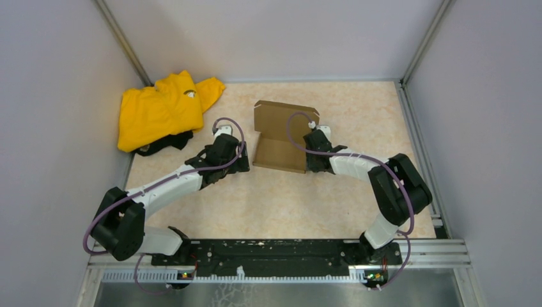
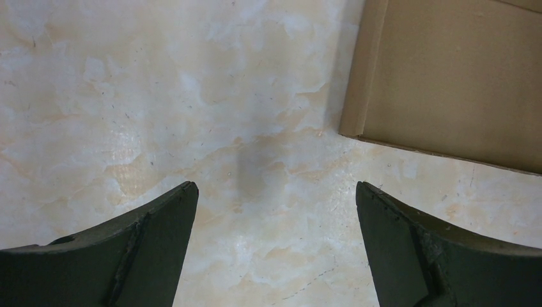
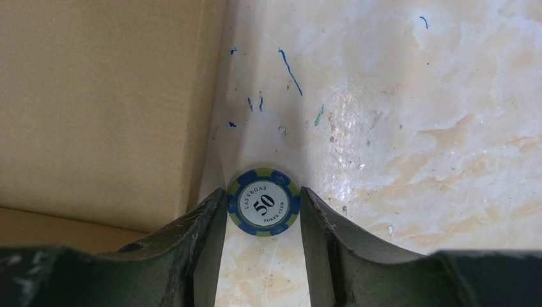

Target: Fold the paper box

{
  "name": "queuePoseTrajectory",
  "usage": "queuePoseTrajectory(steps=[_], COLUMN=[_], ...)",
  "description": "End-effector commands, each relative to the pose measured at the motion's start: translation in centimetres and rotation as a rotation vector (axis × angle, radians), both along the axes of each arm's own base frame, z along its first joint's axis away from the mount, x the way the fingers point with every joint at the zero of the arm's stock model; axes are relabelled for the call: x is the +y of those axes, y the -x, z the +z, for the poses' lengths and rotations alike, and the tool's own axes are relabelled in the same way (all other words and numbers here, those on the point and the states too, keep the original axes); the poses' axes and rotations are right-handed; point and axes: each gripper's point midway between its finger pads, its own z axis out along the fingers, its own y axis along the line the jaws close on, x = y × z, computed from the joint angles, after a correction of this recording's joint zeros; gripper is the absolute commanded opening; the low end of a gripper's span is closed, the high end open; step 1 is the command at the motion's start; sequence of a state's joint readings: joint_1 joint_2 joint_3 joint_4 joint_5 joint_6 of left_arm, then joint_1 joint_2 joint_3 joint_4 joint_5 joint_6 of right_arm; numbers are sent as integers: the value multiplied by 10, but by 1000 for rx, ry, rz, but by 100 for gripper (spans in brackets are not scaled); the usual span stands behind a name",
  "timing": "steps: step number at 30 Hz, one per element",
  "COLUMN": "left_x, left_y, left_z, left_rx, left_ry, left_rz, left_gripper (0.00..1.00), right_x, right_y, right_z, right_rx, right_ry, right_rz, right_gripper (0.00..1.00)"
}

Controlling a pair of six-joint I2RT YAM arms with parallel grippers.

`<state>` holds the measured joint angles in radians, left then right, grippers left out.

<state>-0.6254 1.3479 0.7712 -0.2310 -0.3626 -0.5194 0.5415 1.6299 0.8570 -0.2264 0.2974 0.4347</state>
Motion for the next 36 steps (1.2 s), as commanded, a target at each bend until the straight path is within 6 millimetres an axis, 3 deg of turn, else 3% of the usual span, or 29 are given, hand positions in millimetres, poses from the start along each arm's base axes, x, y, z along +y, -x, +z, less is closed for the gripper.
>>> queuePoseTrajectory(steps=[1,14,36], left_x=[-2,-2,2], left_y=[-3,-4,-13], left_z=[3,4,5], left_rx=[-16,-18,-20], left_ry=[24,23,14], left_rz=[0,0,5], left_gripper=[99,99,99], right_x=[-8,-16,-35], right_y=[20,21,-8], right_z=[-10,-17,-8], right_rx=[55,72,68], right_ry=[42,67,106], right_rz=[6,-34,-92], right_gripper=[43,40,40])
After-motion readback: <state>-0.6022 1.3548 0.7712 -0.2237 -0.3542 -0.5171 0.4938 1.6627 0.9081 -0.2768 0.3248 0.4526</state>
